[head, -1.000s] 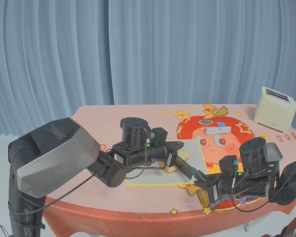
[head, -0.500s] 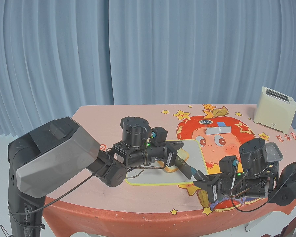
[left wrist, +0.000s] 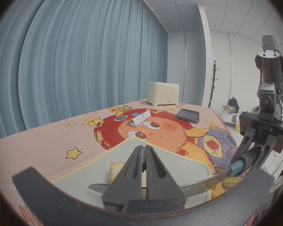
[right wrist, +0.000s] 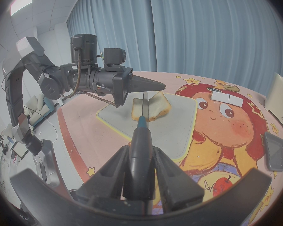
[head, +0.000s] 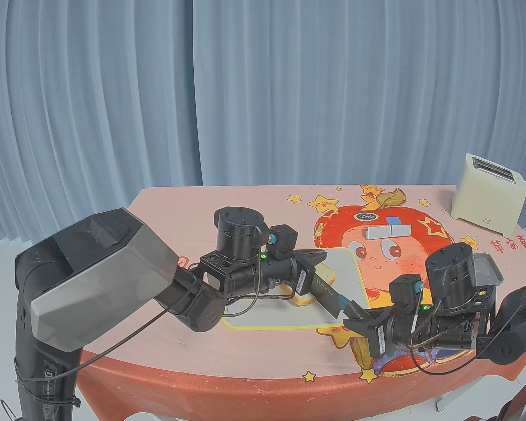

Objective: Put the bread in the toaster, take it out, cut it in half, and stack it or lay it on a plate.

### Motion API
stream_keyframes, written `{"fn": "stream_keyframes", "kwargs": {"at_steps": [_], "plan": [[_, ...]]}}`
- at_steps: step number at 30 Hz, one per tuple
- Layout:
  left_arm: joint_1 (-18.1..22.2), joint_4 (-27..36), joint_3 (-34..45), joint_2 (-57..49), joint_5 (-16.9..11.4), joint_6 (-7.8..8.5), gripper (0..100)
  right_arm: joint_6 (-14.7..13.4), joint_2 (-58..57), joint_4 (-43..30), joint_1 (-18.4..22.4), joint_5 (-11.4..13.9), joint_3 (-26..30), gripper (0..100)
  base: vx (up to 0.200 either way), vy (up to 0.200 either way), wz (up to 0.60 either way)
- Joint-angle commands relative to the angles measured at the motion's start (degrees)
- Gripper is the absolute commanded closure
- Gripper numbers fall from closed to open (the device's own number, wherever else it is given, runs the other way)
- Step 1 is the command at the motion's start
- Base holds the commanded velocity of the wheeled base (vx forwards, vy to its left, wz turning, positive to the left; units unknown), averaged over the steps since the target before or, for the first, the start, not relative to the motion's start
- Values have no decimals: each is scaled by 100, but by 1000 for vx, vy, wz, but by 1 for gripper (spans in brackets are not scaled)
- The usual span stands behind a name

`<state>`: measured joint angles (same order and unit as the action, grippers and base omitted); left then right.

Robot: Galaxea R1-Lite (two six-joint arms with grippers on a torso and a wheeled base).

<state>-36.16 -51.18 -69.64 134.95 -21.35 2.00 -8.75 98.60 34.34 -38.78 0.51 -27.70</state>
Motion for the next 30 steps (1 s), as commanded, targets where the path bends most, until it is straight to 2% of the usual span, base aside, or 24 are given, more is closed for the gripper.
{"fn": "stream_keyframes", "kwargs": {"at_steps": [1,15,30], "plan": [[12,38,12,75,-1,2,100,-4,-25,29,2,2,-25,100,0,0,0],[3,-165,-14,40,8,11,100,14,54,-33,-7,2,124,100,0,0,0],[12,-173,21,119,8,11,100,-12,-139,29,-16,10,-8,100,0,0,0]]}}
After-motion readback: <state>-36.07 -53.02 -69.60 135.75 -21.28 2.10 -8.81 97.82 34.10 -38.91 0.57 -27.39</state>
